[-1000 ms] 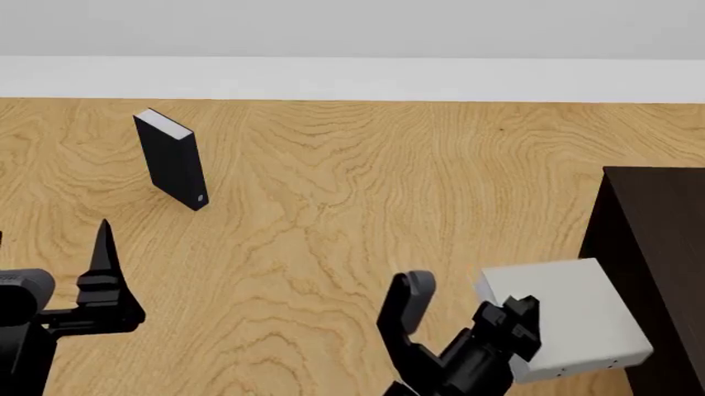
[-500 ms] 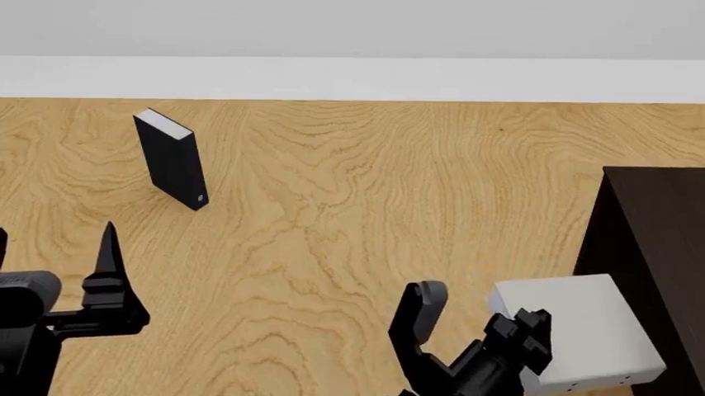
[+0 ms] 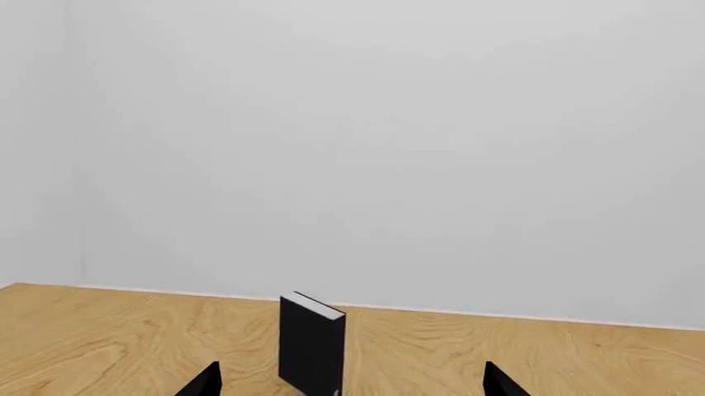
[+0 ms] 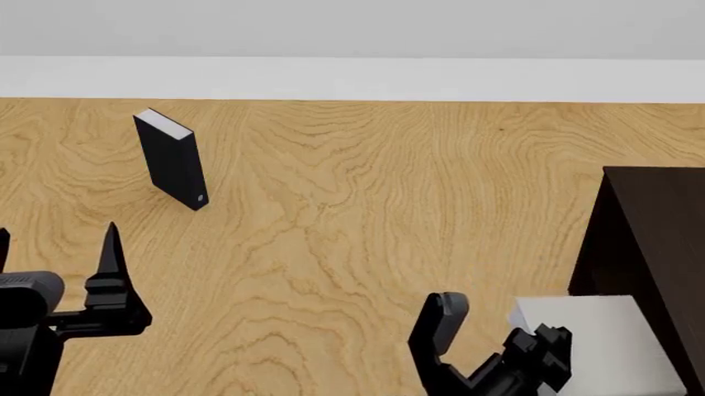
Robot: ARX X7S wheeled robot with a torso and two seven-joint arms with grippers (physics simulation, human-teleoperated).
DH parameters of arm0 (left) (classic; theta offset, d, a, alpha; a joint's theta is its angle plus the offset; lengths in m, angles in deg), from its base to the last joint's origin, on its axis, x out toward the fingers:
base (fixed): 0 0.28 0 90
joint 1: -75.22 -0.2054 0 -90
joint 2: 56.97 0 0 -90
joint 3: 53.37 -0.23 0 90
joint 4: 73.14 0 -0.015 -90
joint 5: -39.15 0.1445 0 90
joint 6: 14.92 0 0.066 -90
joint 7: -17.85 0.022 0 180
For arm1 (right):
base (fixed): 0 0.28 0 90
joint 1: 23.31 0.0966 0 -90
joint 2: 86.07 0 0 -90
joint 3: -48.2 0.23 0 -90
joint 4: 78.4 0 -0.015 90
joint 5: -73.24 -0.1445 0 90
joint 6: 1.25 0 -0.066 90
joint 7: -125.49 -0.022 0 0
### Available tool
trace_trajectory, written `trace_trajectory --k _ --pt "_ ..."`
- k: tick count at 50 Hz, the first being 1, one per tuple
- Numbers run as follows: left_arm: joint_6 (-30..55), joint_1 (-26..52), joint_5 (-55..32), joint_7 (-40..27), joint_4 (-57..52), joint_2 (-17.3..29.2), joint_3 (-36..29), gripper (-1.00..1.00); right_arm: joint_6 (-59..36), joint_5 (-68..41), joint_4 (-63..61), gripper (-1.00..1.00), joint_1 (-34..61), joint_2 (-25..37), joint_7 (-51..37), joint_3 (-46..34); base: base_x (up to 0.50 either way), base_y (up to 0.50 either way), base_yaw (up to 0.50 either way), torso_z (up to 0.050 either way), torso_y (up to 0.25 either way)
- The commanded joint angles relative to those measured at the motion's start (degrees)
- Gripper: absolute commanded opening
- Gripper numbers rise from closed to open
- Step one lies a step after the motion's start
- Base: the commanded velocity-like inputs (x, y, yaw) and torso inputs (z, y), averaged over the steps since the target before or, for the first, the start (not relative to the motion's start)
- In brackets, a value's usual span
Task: Pick up the book on the right and place it on the cabinet shelf.
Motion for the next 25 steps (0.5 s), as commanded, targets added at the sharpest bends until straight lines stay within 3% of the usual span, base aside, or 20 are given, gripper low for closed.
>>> trace_trajectory --k 1,25 --pt "-0.07 0.03 0.01 -0.21 0.01 0.08 -0.32 1.0 -1.6 4.96 2.48 -1.0 -0.14 0.0 0.04 -2.11 0.0 0.0 0.0 0.0 0.0" --pt "-0.25 -0.07 -0.15 -0.5 -0.05 0.34 -0.81 1.0 0.06 7.86 6.18 -1.0 -1.5 0.0 2.16 0.59 0.0 0.0 0.0 0.0 0.001"
